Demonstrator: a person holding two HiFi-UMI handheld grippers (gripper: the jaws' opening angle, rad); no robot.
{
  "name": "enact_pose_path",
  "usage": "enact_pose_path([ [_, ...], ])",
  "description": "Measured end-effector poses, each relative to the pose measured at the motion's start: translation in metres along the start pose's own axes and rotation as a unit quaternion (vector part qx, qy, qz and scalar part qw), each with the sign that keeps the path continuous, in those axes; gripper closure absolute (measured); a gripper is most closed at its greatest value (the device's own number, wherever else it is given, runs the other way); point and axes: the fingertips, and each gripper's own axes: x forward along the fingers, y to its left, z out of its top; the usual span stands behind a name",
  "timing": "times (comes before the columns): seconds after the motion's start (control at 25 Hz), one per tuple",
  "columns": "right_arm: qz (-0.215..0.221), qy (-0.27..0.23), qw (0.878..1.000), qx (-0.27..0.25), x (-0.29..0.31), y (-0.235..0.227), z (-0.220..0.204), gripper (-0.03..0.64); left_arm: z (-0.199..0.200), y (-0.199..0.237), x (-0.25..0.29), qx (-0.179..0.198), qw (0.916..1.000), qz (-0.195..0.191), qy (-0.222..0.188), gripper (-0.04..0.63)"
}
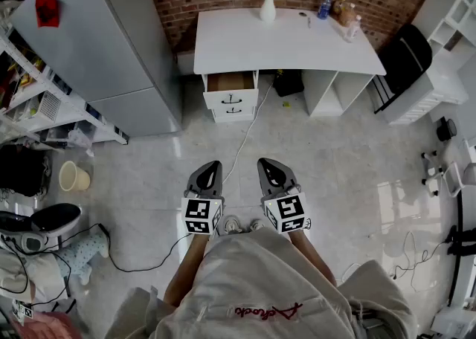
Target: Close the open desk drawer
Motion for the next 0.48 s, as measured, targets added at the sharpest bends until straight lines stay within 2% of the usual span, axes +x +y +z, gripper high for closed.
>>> enact_pose_path([
  [0.48,0.005,0.003,1.0,-0.002,0.0051,0.0046,-0.0005,0.6,-0.0005,0.0062,0.0014,-0.003,1.0,0.006,-0.004,0.583],
])
